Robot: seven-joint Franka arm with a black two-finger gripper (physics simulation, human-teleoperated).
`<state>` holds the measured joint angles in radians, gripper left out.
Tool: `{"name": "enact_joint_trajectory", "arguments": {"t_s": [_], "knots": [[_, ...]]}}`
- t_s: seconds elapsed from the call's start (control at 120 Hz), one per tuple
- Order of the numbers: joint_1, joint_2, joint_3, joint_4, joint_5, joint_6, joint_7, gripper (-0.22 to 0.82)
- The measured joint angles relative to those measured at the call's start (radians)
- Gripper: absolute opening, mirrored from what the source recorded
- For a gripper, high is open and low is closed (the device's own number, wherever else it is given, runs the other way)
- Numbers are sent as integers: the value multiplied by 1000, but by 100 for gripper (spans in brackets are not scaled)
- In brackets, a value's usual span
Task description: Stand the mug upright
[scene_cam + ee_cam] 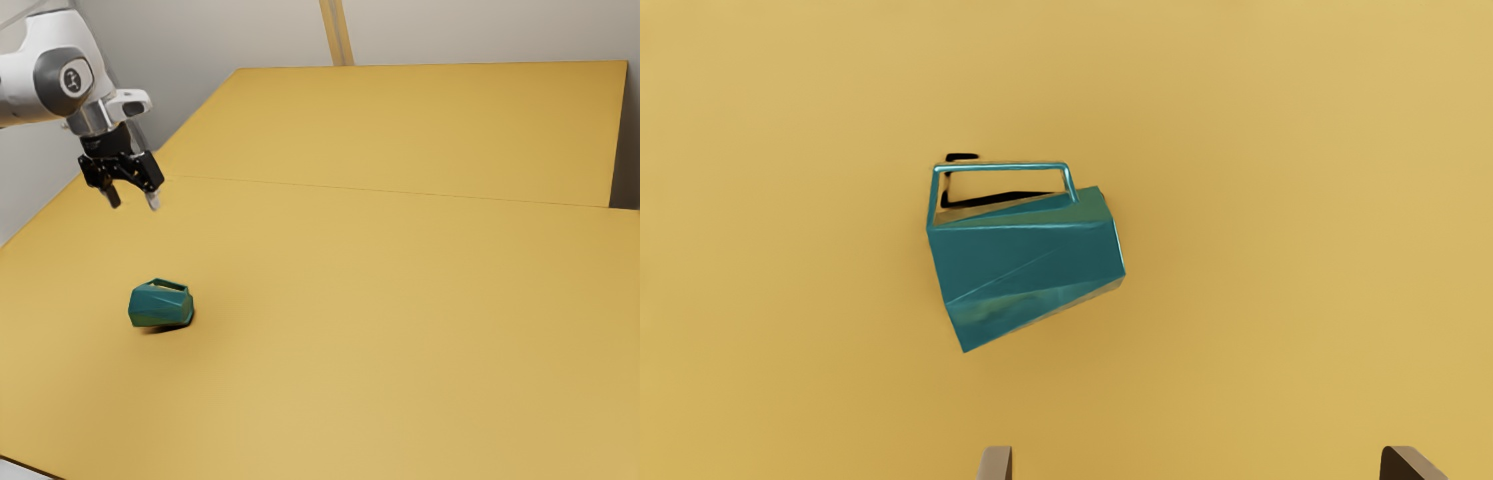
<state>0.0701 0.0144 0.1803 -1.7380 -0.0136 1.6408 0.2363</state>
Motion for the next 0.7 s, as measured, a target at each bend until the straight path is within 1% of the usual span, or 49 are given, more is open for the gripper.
{"name": "enact_joint_trajectory", "arguments": {"t_s": [0.1, 0.167, 0.2, 0.275, 0.317, 0.375, 0.492, 0.617, 0.7], "knots": [[28, -14, 15, -11, -2, 64, 20, 60], [42, -64, 22, -58, -3, 99, 29, 60], [31, -100, 29, -102, -3, 123, 34, 61], [-54, -193, 68, -252, -11, 197, 44, 60], [-59, -244, 93, -344, -22, 247, 54, 60], [-15, -288, 107, -436, -72, 310, 85, 60], [98, -326, 113, -566, -230, 418, 202, 60], [215, -311, 114, -637, -431, 482, 398, 60], [266, -274, 114, -655, -515, 501, 547, 60]]}}
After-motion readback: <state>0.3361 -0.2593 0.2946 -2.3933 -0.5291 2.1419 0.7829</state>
